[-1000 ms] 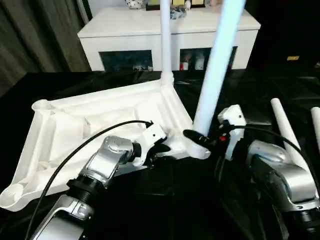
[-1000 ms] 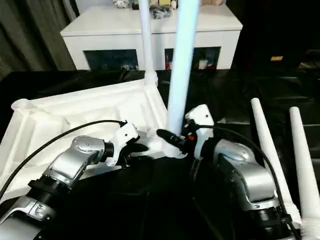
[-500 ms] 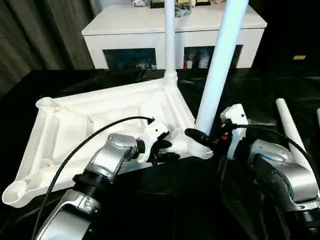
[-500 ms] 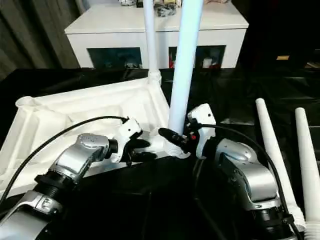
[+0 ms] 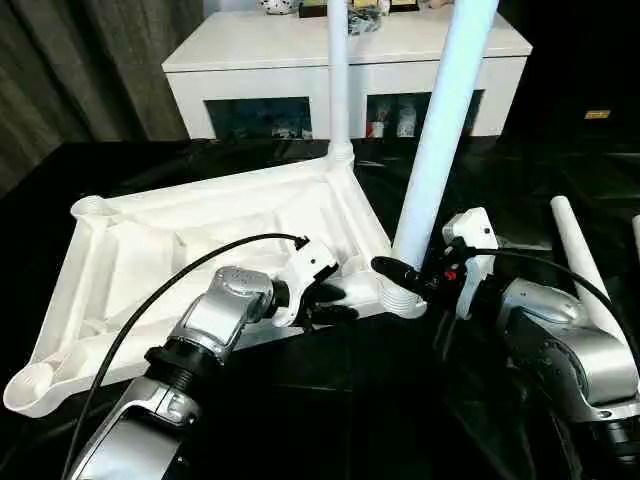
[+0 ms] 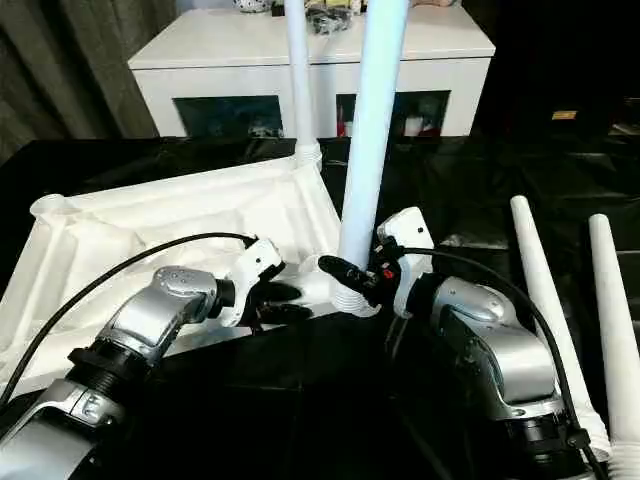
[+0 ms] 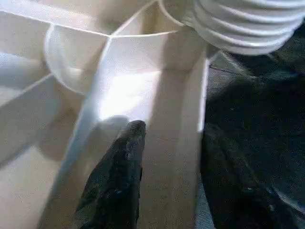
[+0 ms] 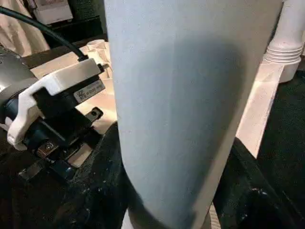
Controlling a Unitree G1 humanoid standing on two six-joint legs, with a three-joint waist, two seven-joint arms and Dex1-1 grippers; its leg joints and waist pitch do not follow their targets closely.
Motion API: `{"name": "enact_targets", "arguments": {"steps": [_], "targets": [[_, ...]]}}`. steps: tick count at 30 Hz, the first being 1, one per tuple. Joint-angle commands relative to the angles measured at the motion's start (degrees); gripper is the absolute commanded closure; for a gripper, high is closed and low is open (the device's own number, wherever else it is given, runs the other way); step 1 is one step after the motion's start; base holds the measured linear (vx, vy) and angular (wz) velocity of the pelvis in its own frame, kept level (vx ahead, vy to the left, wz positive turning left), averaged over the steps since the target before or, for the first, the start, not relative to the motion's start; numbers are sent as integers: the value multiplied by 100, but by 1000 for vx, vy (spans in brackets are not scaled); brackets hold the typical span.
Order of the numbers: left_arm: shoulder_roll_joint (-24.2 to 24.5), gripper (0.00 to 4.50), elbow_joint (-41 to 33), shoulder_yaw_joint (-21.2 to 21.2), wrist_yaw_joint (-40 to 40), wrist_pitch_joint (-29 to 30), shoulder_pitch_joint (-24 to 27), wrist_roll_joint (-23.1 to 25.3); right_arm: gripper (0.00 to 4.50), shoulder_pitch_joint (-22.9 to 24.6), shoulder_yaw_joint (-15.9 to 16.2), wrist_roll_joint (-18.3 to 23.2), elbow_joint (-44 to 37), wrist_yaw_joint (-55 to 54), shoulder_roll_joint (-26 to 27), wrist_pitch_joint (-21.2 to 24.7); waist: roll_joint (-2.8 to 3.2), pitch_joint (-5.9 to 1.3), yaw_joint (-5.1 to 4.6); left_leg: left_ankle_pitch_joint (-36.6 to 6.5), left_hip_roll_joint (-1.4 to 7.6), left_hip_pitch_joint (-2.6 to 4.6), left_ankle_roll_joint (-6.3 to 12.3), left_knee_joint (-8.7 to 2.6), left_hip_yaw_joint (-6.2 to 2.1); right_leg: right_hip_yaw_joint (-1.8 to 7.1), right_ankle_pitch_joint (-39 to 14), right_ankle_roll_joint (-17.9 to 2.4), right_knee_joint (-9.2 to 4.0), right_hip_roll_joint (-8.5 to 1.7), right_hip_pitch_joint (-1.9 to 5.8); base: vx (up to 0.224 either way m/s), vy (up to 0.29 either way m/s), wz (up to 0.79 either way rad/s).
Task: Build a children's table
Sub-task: Insert table leg to table base
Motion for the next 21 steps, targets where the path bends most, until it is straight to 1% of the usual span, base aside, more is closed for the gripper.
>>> {"name": "enact_targets", "arguments": {"steps": [1, 2, 4, 5, 6, 7, 8, 9, 10, 12, 13, 16, 17, 19, 20, 21], "targets": [[91, 272, 33, -155, -106, 175, 101, 57, 264, -56, -50, 55, -128, -7, -24, -2, -96, -360, 14, -349, 488, 143, 656, -409, -242, 198, 769, -1699, -323, -403, 253, 0, 0, 0], [124, 285, -20, -170, -135, 200, 126, 57, 264, -67, -57, 49, -112, -9, -28, -11, -95, -356, 13, -357, 487, 138, 662, -409, -242, 198, 748, -1701, -324, -404, 254, 0, 0, 0], [164, 292, -88, -190, -167, 228, 161, 59, 264, -81, -67, 41, -94, -11, -33, -20, -90, -357, 12, -387, 489, 142, 649, -411, -244, 198, 694, -1700, -330, -409, 256, 0, 0, 0], [206, 300, -169, -222, -200, 256, 209, 67, 264, -94, -73, 34, -70, -12, -36, -32, -104, -360, 6, -378, 490, 140, 650, -411, -245, 196, 695, -1697, -326, -404, 261, 0, 0, 0], [208, 311, -174, -225, -203, 259, 212, 67, 264, -95, -74, 33, -68, -12, -36, -33, -97, -360, 5, -362, 495, 135, 655, -413, -251, 196, 709, -1698, -318, -408, 264, 0, 0, 0], [280, 322, -294, -295, -260, 301, 285, 98, 264, -114, -81, 24, -33, -12, -36, -49, -115, -358, -5, -354, 485, 135, 679, -405, -241, 196, 709, -1698, -327, -403, 258, 0, 0, 0], [310, 332, -341, -324, -278, 315, 312, 113, 264, -120, -84, 21, -23, -13, -36, -54, -110, -359, 1, -355, 489, 133, 682, -407, -245, 199, 692, -1693, -325, -411, 264, 0, 0, 0], [318, 332, -377, -317, -272, 323, 339, 105, 264, -131, -92, 22, -11, -19, -32, -57, -116, -356, -10, -348, 487, 130, 690, -409, -241, 195, 655, -1684, -328, -403, 258, 0, 0, 0], [320, 339, -397, -307, -264, 326, 355, 95, 264, -140, -97, 22, -2, -23, -29, -58, -103, -358, -8, -352, 488, 141, 689, -408, -242, 194, 609, -1683, -327, -400, 252, 0, 0, 0], [306, 362, -420, -256, -202, 303, 376, 61, 264, -150, -100, 23, 4, -27, -23, -58, -101, -353, -7, -358, 489, 141, 684, -410, -240, 194, 578, -1685, -331, -397, 248, 0, 0, 0], [298, 370, -420, -233, -177, 290, 378, 46, 264, -153, -100, 23, 8, -26, -21, -58, -114, -355, -3, -357, 488, 138, 676, -409, -239, 195, 550, -1688, -328, -400, 254, 0, 0, 0], [294, 395, -446, -189, -149, 257, 392, 7, 264, -164, -96, 26, 19, -29, -15, -62, -112, -356, -5, -359, 481, 137, 671, -404, -238, 196, 552, -1681, -329, -397, 251, 0, 0, 0], [288, 407, -466, -135, -111, 160, 432, -39, 264, -171, -106, 32, 36, -38, -4, -75, -126, -358, -5, -340, 478, 136, 682, -401, -235, 198, 568, -1676, -331, -397, 253, 0, 0, 0], [296, 421, -523, -113, -127, 134, 509, -88, 264, -175, -139, 43, 43, -64, 8, -77, -114, -361, -9, -283, 479, 127, 714, -395, -239, 196, 624, -1675, -324, -400, 256, 0, 0, 0], [314, 435, -587, -118, -172, 5, 590, -108, 264, -173, -173, 48, 48, -99, 21, -84, -111, -367, -2, -256, 481, 133, 723, -391, -241, 193, 645, -1670, -320, -399, 254, 0, 0, 0], [320, 435, -659, -111, -234, -51, 661, -156, 264, -173, -208, 50, 65, -129, 27, -92, -104, -367, -13, -204, 479, 118, 749, -390, -244, 193, 695, -1659, -314, -400, 260, 0, 0, 0]]}}
